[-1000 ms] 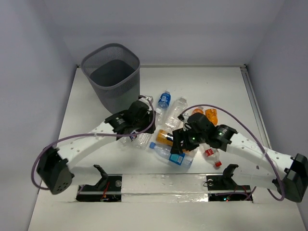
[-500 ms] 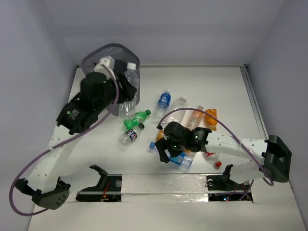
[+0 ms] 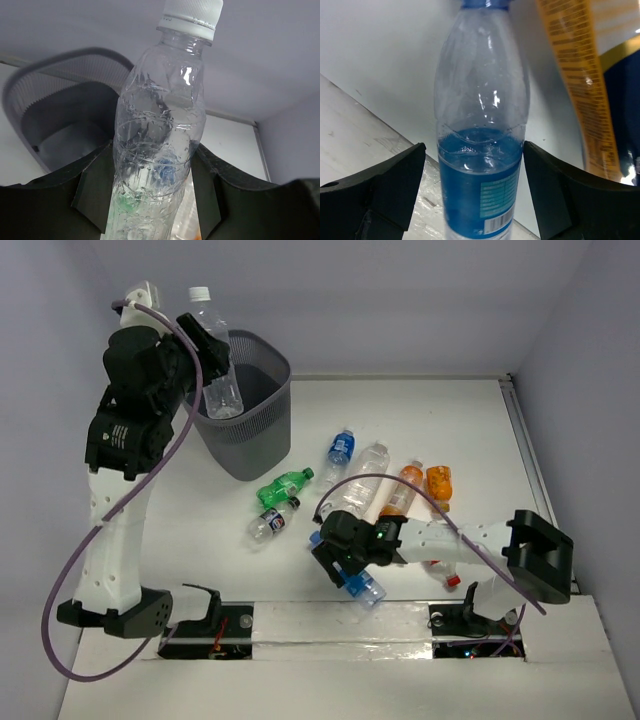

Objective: Put the plastic bottles in the bin

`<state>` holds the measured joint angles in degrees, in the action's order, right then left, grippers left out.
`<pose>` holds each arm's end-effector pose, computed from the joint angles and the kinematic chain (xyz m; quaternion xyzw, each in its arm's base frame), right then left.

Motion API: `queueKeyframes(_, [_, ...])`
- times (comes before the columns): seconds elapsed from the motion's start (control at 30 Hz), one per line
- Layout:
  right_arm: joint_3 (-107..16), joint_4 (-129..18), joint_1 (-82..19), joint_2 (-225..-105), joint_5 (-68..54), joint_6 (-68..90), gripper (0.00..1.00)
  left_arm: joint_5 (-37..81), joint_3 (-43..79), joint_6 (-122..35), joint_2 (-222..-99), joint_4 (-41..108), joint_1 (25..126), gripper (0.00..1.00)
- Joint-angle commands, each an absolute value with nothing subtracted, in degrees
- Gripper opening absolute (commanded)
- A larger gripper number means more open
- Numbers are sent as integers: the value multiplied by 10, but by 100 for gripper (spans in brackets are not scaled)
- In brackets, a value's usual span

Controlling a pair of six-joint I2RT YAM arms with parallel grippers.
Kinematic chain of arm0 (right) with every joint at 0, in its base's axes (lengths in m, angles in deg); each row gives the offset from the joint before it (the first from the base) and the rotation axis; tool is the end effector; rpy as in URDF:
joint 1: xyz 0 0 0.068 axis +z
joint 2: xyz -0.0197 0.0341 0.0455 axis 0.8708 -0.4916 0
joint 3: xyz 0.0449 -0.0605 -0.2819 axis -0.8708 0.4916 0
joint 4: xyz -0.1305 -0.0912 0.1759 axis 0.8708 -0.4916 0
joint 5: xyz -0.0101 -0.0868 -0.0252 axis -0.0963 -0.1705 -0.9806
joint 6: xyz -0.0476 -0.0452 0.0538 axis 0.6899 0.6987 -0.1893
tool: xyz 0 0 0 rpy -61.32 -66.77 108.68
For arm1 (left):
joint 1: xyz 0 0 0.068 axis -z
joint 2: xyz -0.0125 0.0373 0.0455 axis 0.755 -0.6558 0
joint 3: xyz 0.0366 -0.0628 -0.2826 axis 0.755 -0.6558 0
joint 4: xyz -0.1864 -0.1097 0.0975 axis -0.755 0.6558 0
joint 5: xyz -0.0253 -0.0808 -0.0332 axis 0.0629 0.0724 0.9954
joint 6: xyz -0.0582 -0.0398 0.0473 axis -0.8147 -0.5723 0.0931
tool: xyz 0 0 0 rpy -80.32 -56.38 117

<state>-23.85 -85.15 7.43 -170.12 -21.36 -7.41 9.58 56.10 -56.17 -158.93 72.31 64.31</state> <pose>0.1153 0.2628 0.1982 -0.3423 0.9080 0.1333 0.2017 0.2226 -0.0551 0.5622 -0.0818 0.7063 -0.2126 0.6702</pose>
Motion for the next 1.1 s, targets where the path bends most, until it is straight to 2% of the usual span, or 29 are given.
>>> queueKeyframes(0.0, [-272, -841, 93, -1722, -240, -75, 84, 100, 575, -571, -1596, 652, 601, 33])
queueKeyframes(0.37, [-277, -830, 110, -1738, -249, -111, 78, 58, 486, -570, -1634, 512, 562, 35])
queueKeyframes(0.4, [-277, -829, 110, -1735, -249, -114, 73, 53, 482, -565, -1638, 503, 562, 35])
queueKeyframes(0.5, [-280, -828, 110, -1727, -248, -121, 70, 47, 481, -558, -1665, 475, 562, 38])
queueKeyframes(0.67, [-283, -836, 110, -1742, -236, -118, 78, 48, 450, -557, -1688, 440, 562, 40])
queueKeyframes(0.77, [-282, -835, 110, -1749, -233, -118, 82, 48, 411, -555, -1681, 411, 562, 46])
queueKeyframes(0.87, [-283, -831, 110, -1753, -231, -118, 82, 44, 362, -549, -1668, 377, 562, 54])
queueKeyframes(0.93, [-287, -831, 110, -1756, -231, -118, 73, 45, 341, -547, -1666, 368, 562, 60])
queueKeyframes(0.97, [-288, -830, 110, -1756, -231, -118, 62, 46, 336, -547, -1664, 367, 562, 62])
queueKeyframes(1.0, [-290, -830, 110, -1756, -232, -118, 56, 50, 333, -546, -1661, 367, 562, 66])
queueKeyframes(1.07, [-294, -833, 110, -1750, -235, -121, 50, 61, 326, -549, -1652, 367, 562, 71])
